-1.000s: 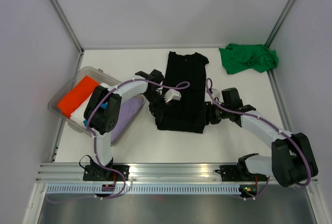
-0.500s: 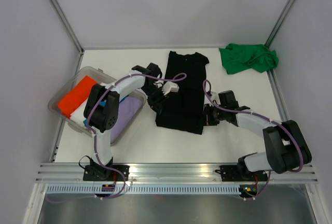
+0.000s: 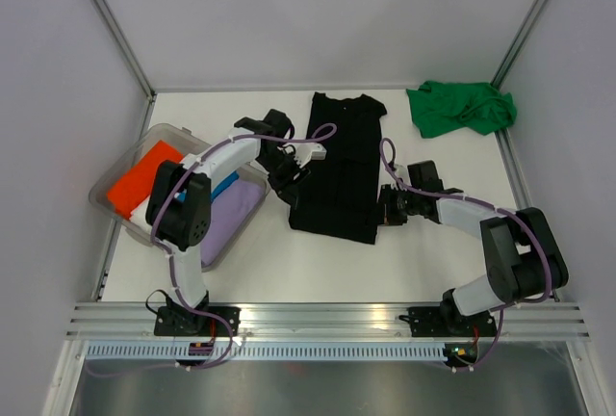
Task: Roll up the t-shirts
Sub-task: Roll the tshirt
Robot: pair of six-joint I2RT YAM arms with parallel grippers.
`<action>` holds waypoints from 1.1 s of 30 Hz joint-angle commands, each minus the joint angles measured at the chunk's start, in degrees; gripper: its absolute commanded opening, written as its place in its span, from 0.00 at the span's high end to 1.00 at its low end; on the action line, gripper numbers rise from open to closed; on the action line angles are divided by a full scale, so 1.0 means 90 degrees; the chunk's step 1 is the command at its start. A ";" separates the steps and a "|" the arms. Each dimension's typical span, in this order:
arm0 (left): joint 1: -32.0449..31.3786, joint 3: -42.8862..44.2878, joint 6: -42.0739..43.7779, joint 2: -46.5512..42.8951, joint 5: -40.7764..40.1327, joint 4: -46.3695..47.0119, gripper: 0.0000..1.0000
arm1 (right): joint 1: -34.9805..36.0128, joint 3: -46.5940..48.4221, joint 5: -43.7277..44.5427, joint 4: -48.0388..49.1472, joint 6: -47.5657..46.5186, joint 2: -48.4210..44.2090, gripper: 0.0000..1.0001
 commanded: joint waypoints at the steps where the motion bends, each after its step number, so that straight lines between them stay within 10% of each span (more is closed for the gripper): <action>1: -0.0170 -0.0538 0.0006 -0.0618 0.0227 0.0179 0.41 | -0.0025 0.0165 -0.0130 0.0151 -0.0016 0.0098 0.87; 8: -0.0356 -0.0657 -0.0531 -0.0072 -0.0478 0.0697 0.44 | -0.0015 0.0252 -0.0110 0.0053 -0.0153 0.0108 0.87; 15: -0.0346 -0.0910 -0.0493 -0.0256 0.0019 0.0660 0.97 | -0.0025 0.0029 -0.0383 -0.0229 -0.0183 0.0000 1.00; 25: -0.0346 -0.1741 0.0055 -0.0843 0.0703 -0.0347 0.98 | -0.0025 -0.0675 -0.1086 -0.1265 -0.0017 -0.0996 1.00; 33: -0.0337 -0.1009 -0.0619 0.0025 -0.0155 0.0033 0.98 | -0.0347 0.0125 -0.0833 -0.1334 -0.0329 0.0468 0.92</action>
